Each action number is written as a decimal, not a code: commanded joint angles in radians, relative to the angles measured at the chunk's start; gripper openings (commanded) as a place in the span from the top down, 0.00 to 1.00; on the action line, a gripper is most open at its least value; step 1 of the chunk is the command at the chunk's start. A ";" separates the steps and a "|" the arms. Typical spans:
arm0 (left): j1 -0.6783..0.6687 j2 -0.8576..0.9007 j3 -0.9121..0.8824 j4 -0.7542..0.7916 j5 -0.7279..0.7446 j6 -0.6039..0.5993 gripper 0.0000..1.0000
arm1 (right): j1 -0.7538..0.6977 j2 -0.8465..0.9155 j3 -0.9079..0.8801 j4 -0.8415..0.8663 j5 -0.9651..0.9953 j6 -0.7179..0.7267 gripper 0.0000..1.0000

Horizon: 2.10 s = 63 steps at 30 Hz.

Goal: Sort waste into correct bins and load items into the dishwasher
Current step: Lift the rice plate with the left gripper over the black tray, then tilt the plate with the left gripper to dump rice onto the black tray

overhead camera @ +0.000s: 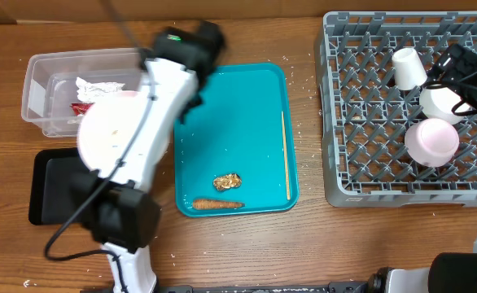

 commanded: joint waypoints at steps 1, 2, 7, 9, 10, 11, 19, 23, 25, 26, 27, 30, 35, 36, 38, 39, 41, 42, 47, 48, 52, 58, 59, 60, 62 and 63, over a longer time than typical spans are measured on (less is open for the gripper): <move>0.113 -0.041 0.019 -0.006 0.107 0.052 0.96 | -0.002 -0.004 0.011 0.000 0.007 0.004 0.00; 0.156 -0.040 0.014 0.002 0.144 0.069 0.96 | -0.002 -0.004 0.011 0.000 0.007 0.004 0.00; 0.306 -0.040 -0.005 0.045 0.206 0.108 0.96 | -0.002 -0.004 0.011 0.000 0.007 0.004 0.00; 0.352 -0.040 -0.005 0.052 0.223 0.122 0.96 | -0.002 -0.004 0.011 0.000 0.007 0.004 0.00; 0.372 -0.040 -0.005 0.057 0.235 0.135 0.96 | -0.002 -0.004 0.011 0.000 0.007 0.004 0.00; 0.391 -0.040 -0.005 0.064 0.248 0.148 0.96 | -0.002 -0.004 0.011 0.000 0.007 0.004 0.00; 0.457 -0.030 -0.018 0.102 0.287 0.174 0.96 | -0.002 -0.004 0.011 0.000 0.007 0.004 0.00; 0.460 -0.029 -0.065 0.161 0.340 0.174 0.96 | -0.002 -0.004 0.011 0.000 0.007 0.004 0.00; 0.461 -0.029 -0.103 0.198 0.369 0.173 0.96 | -0.002 -0.004 0.011 0.000 0.007 0.004 0.00; 0.461 -0.029 -0.126 0.219 0.383 0.173 0.96 | -0.002 -0.004 0.011 0.000 0.007 0.004 0.00; 0.461 -0.029 -0.147 0.235 0.392 0.171 0.96 | -0.002 -0.004 0.011 0.000 0.007 0.004 0.00; 0.461 -0.029 -0.194 0.266 0.404 0.158 0.96 | -0.002 -0.004 0.011 0.000 0.007 0.004 0.00; 0.461 -0.029 -0.217 0.274 0.411 0.148 0.96 | -0.002 -0.004 0.011 0.000 0.007 0.004 0.00; 0.461 -0.029 -0.217 0.275 0.419 0.149 0.96 | -0.002 -0.004 0.011 0.000 0.007 0.004 0.00; 0.461 -0.029 -0.217 0.279 0.444 0.158 0.96 | -0.002 -0.004 0.011 0.000 0.007 0.004 0.00; 0.461 -0.029 -0.217 0.280 0.463 0.160 0.96 | -0.002 -0.004 0.011 0.000 0.007 0.004 0.00; 0.461 -0.029 -0.217 0.280 0.492 0.162 0.96 | -0.002 -0.004 0.011 0.000 0.007 0.004 0.00; 0.461 -0.029 -0.217 0.281 0.509 0.170 0.96 | -0.002 -0.004 0.011 0.000 0.007 0.004 0.00; 0.463 -0.029 -0.217 0.280 0.592 0.228 0.96 | -0.002 -0.004 0.011 0.000 0.007 0.004 0.00; 0.463 -0.029 -0.217 0.278 0.591 0.230 0.96 | -0.002 -0.004 0.011 0.000 0.007 0.004 0.00; 0.464 -0.029 -0.216 0.271 0.603 0.261 0.96 | -0.002 -0.004 0.011 0.000 0.007 0.004 0.00; 0.491 -0.029 -0.216 0.260 0.686 0.288 0.96 | -0.002 -0.004 0.011 0.000 0.007 0.004 0.00; 0.496 -0.029 -0.216 0.259 0.697 0.290 0.96 | -0.002 -0.004 0.011 0.000 0.007 0.004 0.00; 0.501 -0.029 -0.216 0.259 0.703 0.295 0.96 | -0.002 -0.004 0.011 0.000 0.007 0.004 0.00; 0.512 -0.029 -0.216 0.257 0.726 0.315 0.96 | -0.002 -0.004 0.011 0.000 0.007 0.004 0.00; 0.519 -0.029 -0.216 0.254 0.739 0.325 0.96 | -0.002 -0.004 0.011 0.000 0.007 0.004 0.00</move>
